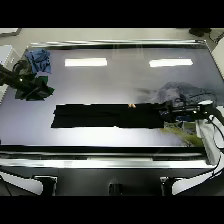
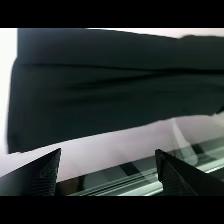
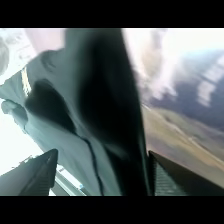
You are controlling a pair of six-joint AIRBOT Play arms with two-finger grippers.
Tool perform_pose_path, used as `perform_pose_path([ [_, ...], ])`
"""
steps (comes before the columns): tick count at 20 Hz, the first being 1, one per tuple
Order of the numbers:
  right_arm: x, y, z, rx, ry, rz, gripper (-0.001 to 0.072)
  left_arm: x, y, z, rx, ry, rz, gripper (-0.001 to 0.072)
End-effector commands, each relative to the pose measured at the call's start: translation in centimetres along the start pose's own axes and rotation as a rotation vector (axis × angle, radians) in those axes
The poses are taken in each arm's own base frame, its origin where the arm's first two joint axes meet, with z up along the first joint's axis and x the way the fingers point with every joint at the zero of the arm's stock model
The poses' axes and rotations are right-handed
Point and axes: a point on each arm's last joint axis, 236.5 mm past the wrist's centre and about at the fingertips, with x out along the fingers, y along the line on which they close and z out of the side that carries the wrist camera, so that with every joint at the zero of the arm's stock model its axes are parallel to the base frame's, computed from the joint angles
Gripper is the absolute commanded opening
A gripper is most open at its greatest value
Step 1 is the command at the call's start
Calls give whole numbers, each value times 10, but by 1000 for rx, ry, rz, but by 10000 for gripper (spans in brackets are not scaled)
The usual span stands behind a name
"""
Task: Fold the clothes and pants, and hang the long-sleeved shirts on hangers.
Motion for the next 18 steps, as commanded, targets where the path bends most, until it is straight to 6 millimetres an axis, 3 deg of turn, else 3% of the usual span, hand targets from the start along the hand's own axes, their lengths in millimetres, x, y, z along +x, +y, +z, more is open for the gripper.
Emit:
perform_pose_path([
  [1, 29, 16, -7, -64, 37, -70, 601, 12, -28, -4, 77, 21, 3, 710],
  [3, 40, 24, -16, -113, 82, -130, 594, 19, -40, -6, 120, 31, 3, 710],
  [4, 43, 28, -20, -150, 107, -159, 507, 22, -46, -6, 140, 31, 3, 710],
  [6, 41, 33, -24, -199, 129, -240, 95, 29, -57, -6, 177, 35, 3, 709],
  [7, 36, 40, -22, -204, 112, -264, 38, 32, -62, -6, 193, 35, 3, 708],
  [9, 20, 60, -17, -222, 57, -261, 37, 42, -76, -1, 223, 15, 1, 665],
  [11, 5, 83, -19, -230, 14, -245, 36, 62, -99, 10, 268, -31, -5, 197],
  [12, -2, 93, -24, -229, 2, -236, 36, 76, -114, 16, 292, -63, -11, 119],
  [14, -16, 108, -37, -233, -4, -231, 36, 116, -153, 21, 340, -113, -52, 110],
  [15, -23, 116, -45, -238, 0, -227, 36, 142, -178, 16, 355, -123, -93, 47],
  [18, -44, 137, -68, -266, -7, -220, 36, 218, -226, -21, 373, -65, -169, 28],
])
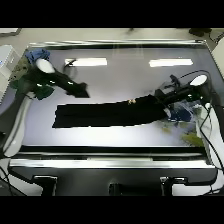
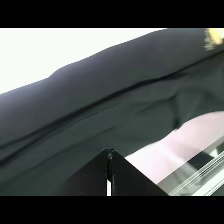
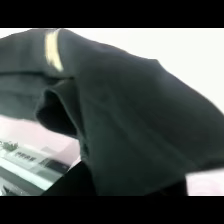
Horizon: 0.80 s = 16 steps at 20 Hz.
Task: Fold the clothes and pants, and hang the long-sleeved shirts on hangers.
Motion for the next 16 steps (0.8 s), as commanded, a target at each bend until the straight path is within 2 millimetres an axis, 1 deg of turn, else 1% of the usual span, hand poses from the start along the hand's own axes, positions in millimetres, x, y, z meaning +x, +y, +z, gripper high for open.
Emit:
perform_pose_path([
  [1, -32, 26, -20, -15, -19, 7, 36, 87, -55, -18, 17, 10, -75, 27],
  [2, -40, 33, -25, -25, -33, 10, 36, 107, -61, -30, 3, 47, -74, 28],
  [3, -49, 41, -32, -40, -42, 12, 36, 126, -65, -38, -27, 66, -70, 27],
  [4, -58, 47, -41, -55, -42, 12, 36, 142, -72, -42, -57, 68, -75, 27],
  [6, -74, 59, -56, -81, -51, 12, 36, 172, -94, -55, -91, 85, -115, 27],
  [8, -89, 70, -65, -103, -90, 15, 36, 201, -116, -82, -147, 148, -145, 27],
  [9, -95, 75, -68, -108, -113, 18, 36, 215, -132, -92, -182, 162, -177, 27],
  [10, -100, 79, -71, -114, -126, 21, 36, 227, -150, -94, -219, 148, -224, 26],
  [11, -104, 82, -75, -114, -137, 21, 37, 237, -172, -92, -281, 117, -287, 26],
  [13, -110, 86, -79, -117, -156, 21, 37, 249, -211, -84, -426, 56, -404, 25],
  [15, -111, 87, -80, -103, -158, 21, 37, 256, -237, -77, -474, -8, -465, 26],
  [16, -111, 85, -77, -100, -165, 14, 37, 256, -244, -74, -465, -27, -478, 26],
])
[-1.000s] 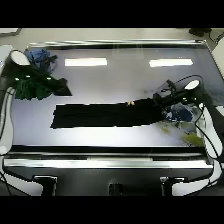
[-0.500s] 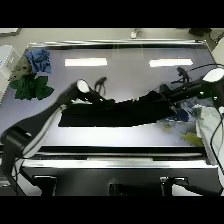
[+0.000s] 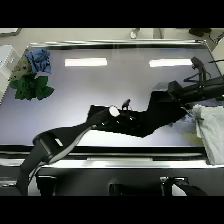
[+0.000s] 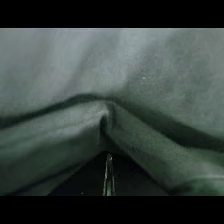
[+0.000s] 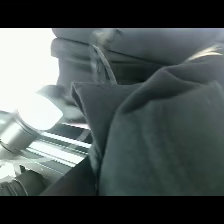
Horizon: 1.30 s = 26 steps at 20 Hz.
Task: Fold the clothes and pants, and hang the long-sleeved shirts on hangers.
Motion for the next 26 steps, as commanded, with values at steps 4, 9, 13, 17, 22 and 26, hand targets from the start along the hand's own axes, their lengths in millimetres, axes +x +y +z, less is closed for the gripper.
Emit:
perform_pose_path([
  [4, 2, 7, 3, 13, -7, 27, 36, -4, -21, 23, 69, -48, -96, 23],
  [9, 54, 39, 7, -65, 21, 57, 37, -160, 79, 70, 379, 109, 325, 23],
  [13, 153, 71, 8, -25, 99, 130, 37, -331, 60, 122, 412, -132, 411, 25],
  [17, 270, 102, -21, 157, 223, 247, 39, -447, 13, 124, 456, -390, 410, 25],
  [22, 310, 115, -54, 218, 359, 344, 697, -484, -10, 110, 510, -467, 421, 26],
  [26, 215, 49, 17, 142, 235, 265, 697, -485, -3, 110, 507, -456, 448, 26],
])
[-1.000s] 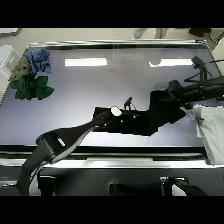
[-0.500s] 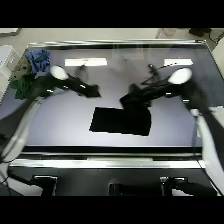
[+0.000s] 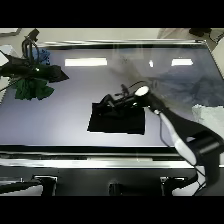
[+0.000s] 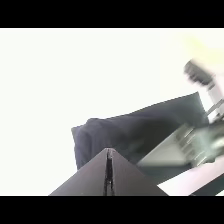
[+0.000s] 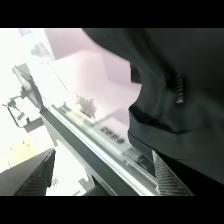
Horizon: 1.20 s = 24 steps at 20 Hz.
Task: Fold the clothes and pants, and hang the long-sleeved shirts on hangers.
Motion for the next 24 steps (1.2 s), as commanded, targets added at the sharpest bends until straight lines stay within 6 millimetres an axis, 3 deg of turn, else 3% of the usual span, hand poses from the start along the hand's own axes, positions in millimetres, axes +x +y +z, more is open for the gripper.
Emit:
perform_pose_path([
  [1, -110, -36, 32, -33, -110, -121, 697, -8, 4, -1, 9, -4, 21, 26],
  [2, -152, -62, 40, -9, -165, -213, 696, -8, 4, -1, 9, -3, 21, 26],
  [4, -225, -138, 34, 100, -197, -457, 693, -8, 4, -1, 8, -3, 21, 26],
  [5, -244, -172, 22, 167, -168, -538, 688, -8, 4, -1, 8, -4, 20, 26],
  [6, -246, -193, 12, 213, -142, -551, 681, -8, 3, -1, 5, -4, 19, 26],
  [8, -217, -210, 5, 183, -115, -468, 650, -7, 2, -1, 7, -2, 17, 26],
  [9, -196, -209, 7, 149, -122, -389, 604, -7, 2, -1, 6, -2, 17, 26],
  [11, -165, -207, 13, 103, -134, -264, 596, -7, 2, -1, -20, -2, 17, 27],
  [13, -151, -208, 20, 119, -134, -190, 544, -7, 1, -1, -21, -2, 14, 27],
  [16, -138, -204, 27, 147, -132, -104, 537, -6, -1, -2, -25, 0, 11, 26],
  [19, -124, -195, 17, 104, -76, -77, 526, -5, -4, -2, -22, 3, 7, 27],
  [20, -116, -189, 10, 71, -42, -76, 486, -5, -4, -2, -22, 3, 7, 26],
  [21, -109, -185, 5, 45, -17, -77, 386, -5, -4, -2, -22, 3, 8, 27],
  [22, -104, -182, 1, 32, -2, -78, 186, -5, -4, -2, -22, 3, 8, 26],
  [23, -104, -177, 0, 24, 7, -68, 57, -5, -4, -2, -22, 2, 8, 27],
  [24, -108, -166, 5, 3, -7, -42, 40, -5, -4, -2, -22, 2, 8, 26],
])
